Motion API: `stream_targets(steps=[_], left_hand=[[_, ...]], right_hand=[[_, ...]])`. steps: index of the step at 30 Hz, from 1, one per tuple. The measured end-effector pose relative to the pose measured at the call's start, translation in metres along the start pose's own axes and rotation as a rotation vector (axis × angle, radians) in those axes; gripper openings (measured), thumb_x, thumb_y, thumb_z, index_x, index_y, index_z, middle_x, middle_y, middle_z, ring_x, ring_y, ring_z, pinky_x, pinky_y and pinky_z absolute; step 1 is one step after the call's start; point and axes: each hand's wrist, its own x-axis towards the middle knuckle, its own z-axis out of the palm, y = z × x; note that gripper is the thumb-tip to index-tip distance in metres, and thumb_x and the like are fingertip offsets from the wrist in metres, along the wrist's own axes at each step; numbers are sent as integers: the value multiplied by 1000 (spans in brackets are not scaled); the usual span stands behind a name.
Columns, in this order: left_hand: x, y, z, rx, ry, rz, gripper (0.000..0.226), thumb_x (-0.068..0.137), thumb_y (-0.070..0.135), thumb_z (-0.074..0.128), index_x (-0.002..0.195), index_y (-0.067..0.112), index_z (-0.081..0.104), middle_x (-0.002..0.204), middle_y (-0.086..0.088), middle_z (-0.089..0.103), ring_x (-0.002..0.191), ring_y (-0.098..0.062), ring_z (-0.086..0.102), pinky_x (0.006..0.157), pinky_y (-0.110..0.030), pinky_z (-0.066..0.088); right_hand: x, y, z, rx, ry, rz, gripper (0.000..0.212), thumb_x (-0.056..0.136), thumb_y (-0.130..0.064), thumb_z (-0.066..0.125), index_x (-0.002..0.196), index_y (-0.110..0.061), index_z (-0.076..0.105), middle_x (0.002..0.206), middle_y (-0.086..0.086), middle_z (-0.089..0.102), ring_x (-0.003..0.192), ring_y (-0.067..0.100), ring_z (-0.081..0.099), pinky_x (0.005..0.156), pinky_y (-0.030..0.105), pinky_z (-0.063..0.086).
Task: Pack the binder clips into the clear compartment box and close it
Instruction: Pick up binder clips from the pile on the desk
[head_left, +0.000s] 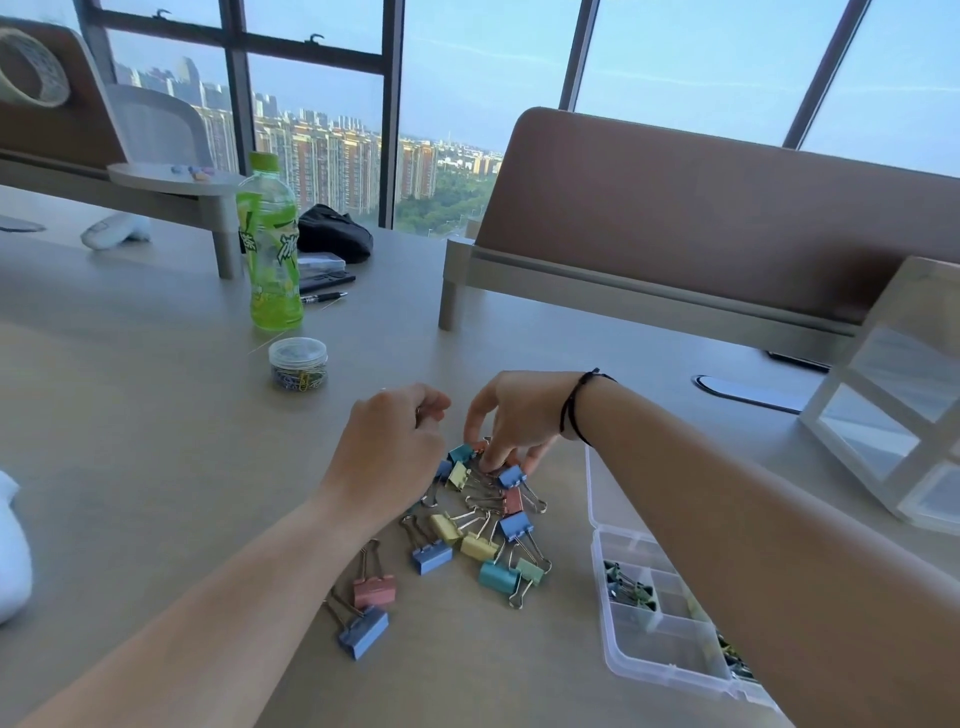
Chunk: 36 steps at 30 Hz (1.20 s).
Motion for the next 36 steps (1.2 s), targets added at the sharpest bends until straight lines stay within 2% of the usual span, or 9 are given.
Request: stream_targets(steps=[6, 11, 18, 21, 24, 26, 28, 33, 36], left_hand=[[0, 0, 1, 7, 9, 33, 32, 94, 4, 48, 115, 15, 70, 104, 2, 72, 94, -14, 68, 83, -21, 48], [-1, 0, -1, 7, 16, 48, 32, 94, 4, 47, 115, 14, 70, 103, 1, 72, 94, -14, 68, 82, -22, 49], [2, -1, 0, -24, 5, 32, 32, 93, 5, 47, 113, 14, 71, 102, 1, 73, 92, -15, 69, 86, -31, 54], [4, -1, 0, -150, -5, -59, 32, 93, 4, 45, 107, 15, 71, 94, 2, 73, 79, -13, 70, 79, -33, 59], [9, -1, -1, -449, -11, -240, 30, 94, 3, 43, 95, 11, 72, 89, -7, 74, 73, -19, 72, 80, -41, 61], [12, -1, -3, -656, 14, -347, 26, 95, 7, 46, 92, 6, 71, 90, -15, 74, 75, -25, 72, 83, -47, 60], [14, 0, -4, -792, 37, -424, 24, 96, 11, 49, 94, 0, 70, 94, -21, 73, 76, -28, 72, 82, -45, 61], [17, -1, -4, -904, 8, -500, 32, 100, 23, 49, 98, -2, 69, 94, -20, 72, 79, -28, 73, 77, -38, 61], [17, -3, -3, -877, -23, -513, 33, 101, 26, 48, 101, -1, 68, 98, -20, 72, 87, -31, 73, 75, -35, 61]], right_hand=[[-2, 3, 4, 73, -14, -9, 24, 79, -6, 79, 100, -14, 72, 103, 13, 68, 76, 20, 70, 73, 35, 62], [-6, 0, 6, 70, 38, 2, 17, 81, -6, 76, 96, -13, 73, 95, 7, 66, 78, 21, 69, 69, 35, 63], [-11, -11, 12, 14, 59, 23, 20, 78, -6, 77, 96, -13, 73, 97, 4, 63, 76, 16, 65, 71, 36, 63], [-10, -15, 14, -15, 71, 20, 21, 79, -2, 75, 97, -12, 73, 84, 1, 61, 68, 17, 64, 71, 35, 62], [-8, -17, 19, -59, 113, 17, 22, 79, -2, 73, 99, -9, 72, 71, 1, 59, 63, 22, 65, 72, 37, 62], [-7, -16, 22, -86, 141, 13, 21, 79, -5, 73, 99, -10, 71, 74, 6, 63, 72, 30, 72, 72, 39, 62], [-7, -12, 23, -80, 187, 0, 19, 77, -7, 74, 95, -12, 71, 85, 9, 70, 76, 31, 74, 68, 36, 63], [-4, -1, 18, 38, 313, -21, 10, 73, -7, 76, 81, -11, 72, 80, 10, 75, 68, 21, 74, 68, 36, 63], [-2, 1, 17, 27, 297, -39, 6, 76, -9, 75, 76, -14, 71, 79, 8, 75, 72, 21, 74, 68, 35, 63]])
